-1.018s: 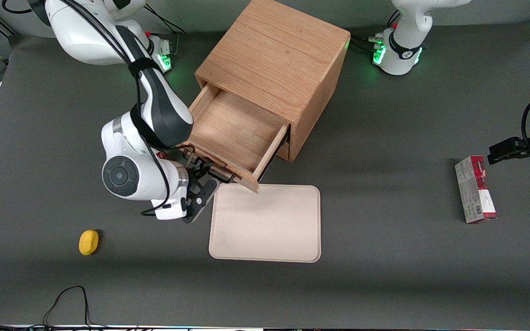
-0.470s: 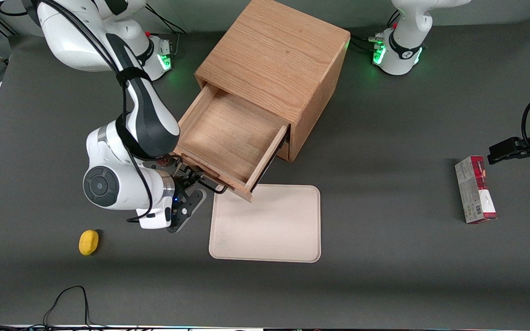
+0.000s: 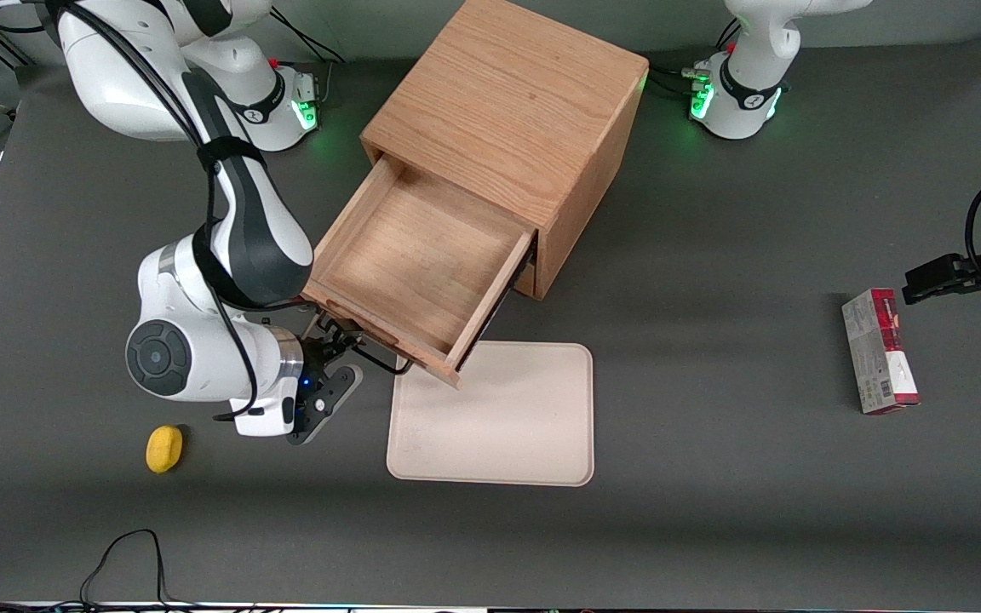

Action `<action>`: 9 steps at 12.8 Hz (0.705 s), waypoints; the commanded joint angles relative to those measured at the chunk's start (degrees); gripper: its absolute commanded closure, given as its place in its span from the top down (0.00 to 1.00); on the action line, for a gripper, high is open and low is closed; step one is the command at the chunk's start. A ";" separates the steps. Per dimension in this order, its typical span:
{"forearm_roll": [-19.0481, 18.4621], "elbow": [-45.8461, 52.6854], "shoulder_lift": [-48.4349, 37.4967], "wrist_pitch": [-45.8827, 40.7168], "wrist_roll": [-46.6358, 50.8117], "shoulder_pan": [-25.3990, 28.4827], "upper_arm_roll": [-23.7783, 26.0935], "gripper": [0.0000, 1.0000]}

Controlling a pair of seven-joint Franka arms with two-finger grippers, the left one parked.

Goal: Open upper drawer
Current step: 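Pull the upper drawer outward from the cabinet with the right gripper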

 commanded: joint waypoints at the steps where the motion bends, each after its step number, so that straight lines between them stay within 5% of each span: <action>1: -0.92 3.84 2.54 0.43 -1.01 -0.27 0.23 1.00; 9: -0.92 6.74 3.42 0.70 -0.92 -1.85 0.32 1.00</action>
